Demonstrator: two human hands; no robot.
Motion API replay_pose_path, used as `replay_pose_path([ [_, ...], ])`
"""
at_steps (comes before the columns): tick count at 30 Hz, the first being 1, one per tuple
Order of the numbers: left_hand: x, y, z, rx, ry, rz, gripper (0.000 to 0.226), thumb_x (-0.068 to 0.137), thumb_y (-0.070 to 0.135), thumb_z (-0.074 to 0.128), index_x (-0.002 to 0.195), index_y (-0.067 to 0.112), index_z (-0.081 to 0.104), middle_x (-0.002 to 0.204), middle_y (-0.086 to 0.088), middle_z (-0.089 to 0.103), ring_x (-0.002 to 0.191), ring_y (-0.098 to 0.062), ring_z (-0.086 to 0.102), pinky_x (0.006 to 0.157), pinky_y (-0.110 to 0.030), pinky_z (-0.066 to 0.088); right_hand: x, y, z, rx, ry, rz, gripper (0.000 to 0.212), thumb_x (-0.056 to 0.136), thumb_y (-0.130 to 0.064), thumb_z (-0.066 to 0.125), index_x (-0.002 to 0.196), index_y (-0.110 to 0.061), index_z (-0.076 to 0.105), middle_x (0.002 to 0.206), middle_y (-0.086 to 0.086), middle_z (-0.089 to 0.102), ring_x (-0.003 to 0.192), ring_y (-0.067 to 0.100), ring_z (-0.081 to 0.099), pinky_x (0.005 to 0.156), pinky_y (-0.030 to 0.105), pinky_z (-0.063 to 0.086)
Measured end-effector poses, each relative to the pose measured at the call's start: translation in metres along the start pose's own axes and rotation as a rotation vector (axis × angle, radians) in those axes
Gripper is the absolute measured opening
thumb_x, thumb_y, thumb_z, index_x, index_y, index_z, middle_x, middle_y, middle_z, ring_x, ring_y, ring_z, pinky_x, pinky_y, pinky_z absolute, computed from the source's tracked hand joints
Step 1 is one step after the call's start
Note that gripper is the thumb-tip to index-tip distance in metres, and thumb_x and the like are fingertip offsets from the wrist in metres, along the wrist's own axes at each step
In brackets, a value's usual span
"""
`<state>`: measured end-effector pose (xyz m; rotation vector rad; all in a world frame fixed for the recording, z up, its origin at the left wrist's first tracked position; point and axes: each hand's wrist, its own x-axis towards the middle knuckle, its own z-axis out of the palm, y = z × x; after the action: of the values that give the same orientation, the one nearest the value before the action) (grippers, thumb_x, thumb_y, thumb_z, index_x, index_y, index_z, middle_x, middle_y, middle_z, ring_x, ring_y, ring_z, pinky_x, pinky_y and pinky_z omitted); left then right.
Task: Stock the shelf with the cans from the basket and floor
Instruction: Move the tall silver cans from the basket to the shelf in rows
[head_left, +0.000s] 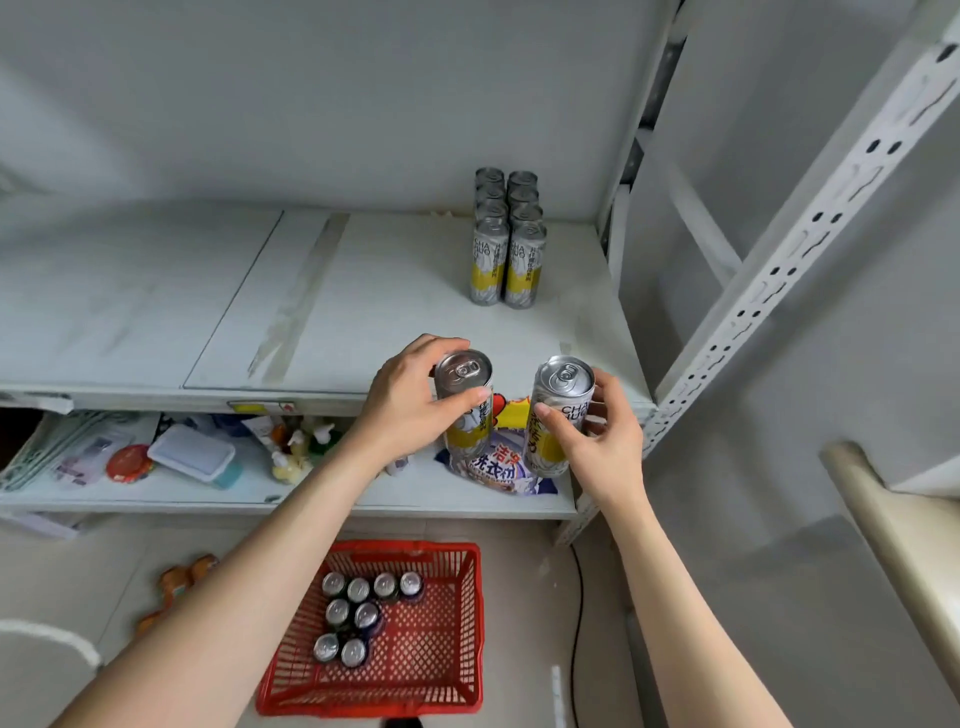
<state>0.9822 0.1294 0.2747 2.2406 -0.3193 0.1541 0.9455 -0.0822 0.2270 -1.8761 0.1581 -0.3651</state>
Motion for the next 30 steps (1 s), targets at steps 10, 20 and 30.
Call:
replay_pose_path([
  [10, 0.1, -0.031, 0.017, -0.01, 0.002, 0.0, 0.051, 0.074, 0.029, 0.079, 0.12, 0.017, 0.062, 0.116, 0.002, 0.061, 0.101, -0.015, 0.058, 0.093, -0.032, 0.047, 0.089, 0.019, 0.033, -0.022, 0.014, -0.061, 0.047, 0.075, -0.03, 0.083, 0.112, -0.034, 0.055, 0.104, -0.018, 0.066, 0.096, 0.004, 0.063, 0.084, 0.016, 0.048],
  [20, 0.165, -0.055, 0.046, -0.022, -0.006, -0.04, 0.052, 0.074, 0.03, 0.08, 0.121, 0.02, 0.06, 0.118, 0.002, 0.06, 0.105, -0.016, 0.058, 0.092, -0.033, 0.048, 0.165, 0.038, 0.055, 0.0, -0.015, -0.047, 0.049, 0.075, -0.029, 0.083, 0.116, -0.024, 0.057, 0.103, -0.017, 0.065, 0.094, 0.0, 0.062, 0.089, 0.031, 0.052],
  [30, 0.187, -0.069, 0.054, -0.046, -0.034, -0.038, 0.053, 0.074, 0.027, 0.08, 0.123, 0.016, 0.06, 0.119, -0.001, 0.06, 0.105, -0.018, 0.058, 0.087, -0.033, 0.05, 0.19, 0.056, 0.064, -0.024, -0.041, -0.029, 0.05, 0.074, -0.03, 0.083, 0.116, -0.032, 0.055, 0.101, -0.025, 0.064, 0.095, -0.004, 0.061, 0.088, 0.026, 0.05],
])
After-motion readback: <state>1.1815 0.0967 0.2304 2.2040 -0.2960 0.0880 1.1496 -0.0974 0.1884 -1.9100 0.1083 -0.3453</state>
